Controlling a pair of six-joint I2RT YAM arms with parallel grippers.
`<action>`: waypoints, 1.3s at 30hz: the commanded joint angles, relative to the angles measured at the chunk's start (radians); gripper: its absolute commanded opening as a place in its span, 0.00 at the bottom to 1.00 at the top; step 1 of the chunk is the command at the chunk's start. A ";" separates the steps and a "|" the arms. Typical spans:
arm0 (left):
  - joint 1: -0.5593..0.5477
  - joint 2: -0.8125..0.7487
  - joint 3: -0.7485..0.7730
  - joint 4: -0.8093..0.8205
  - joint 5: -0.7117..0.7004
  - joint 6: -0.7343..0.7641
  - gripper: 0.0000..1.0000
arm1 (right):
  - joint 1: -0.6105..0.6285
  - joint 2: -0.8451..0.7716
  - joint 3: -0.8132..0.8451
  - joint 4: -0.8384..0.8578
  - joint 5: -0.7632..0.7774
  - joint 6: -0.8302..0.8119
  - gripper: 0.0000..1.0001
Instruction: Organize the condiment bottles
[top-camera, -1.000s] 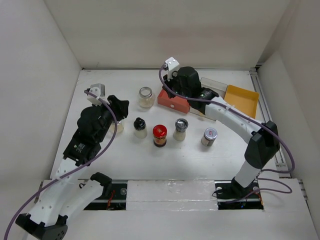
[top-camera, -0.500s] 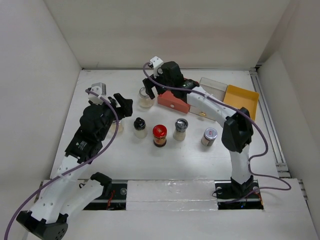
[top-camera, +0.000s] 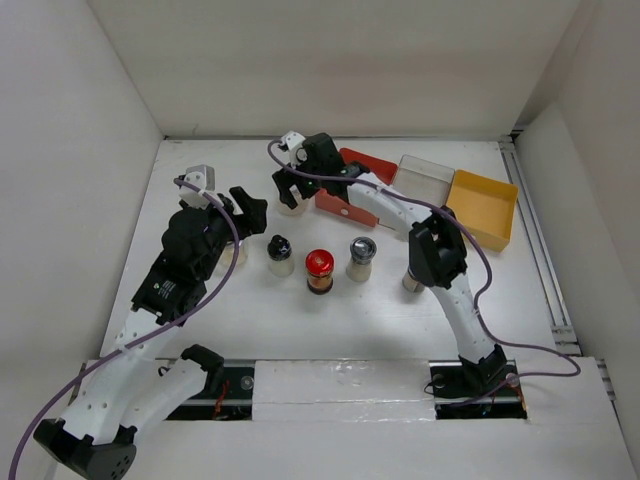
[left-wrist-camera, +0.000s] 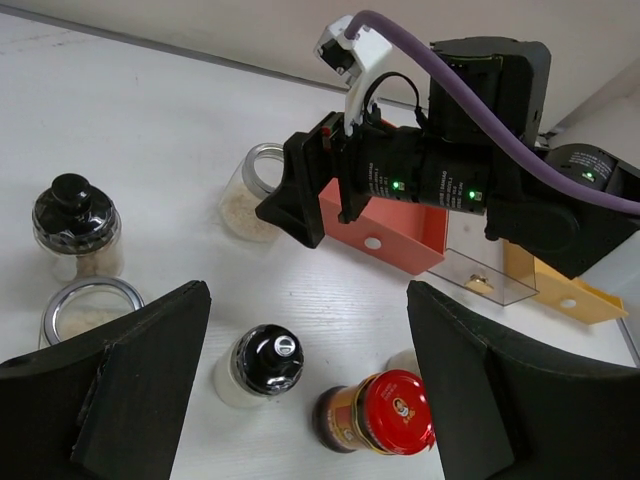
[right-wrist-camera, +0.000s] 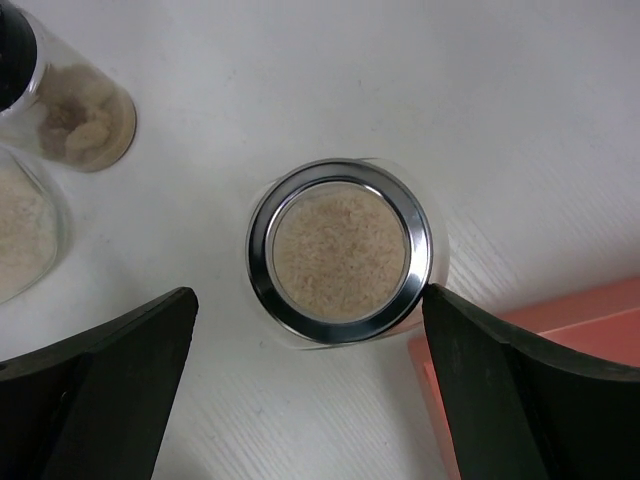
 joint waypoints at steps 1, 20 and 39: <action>0.003 -0.005 0.011 0.038 0.021 0.001 0.76 | -0.005 0.017 0.081 0.016 0.008 -0.013 1.00; 0.003 -0.015 0.002 0.051 0.040 0.010 0.76 | -0.005 -0.032 -0.055 0.355 0.039 0.089 0.53; 0.003 -0.005 0.002 0.042 0.037 0.010 0.75 | -0.258 -0.426 -0.522 0.755 0.056 0.271 0.52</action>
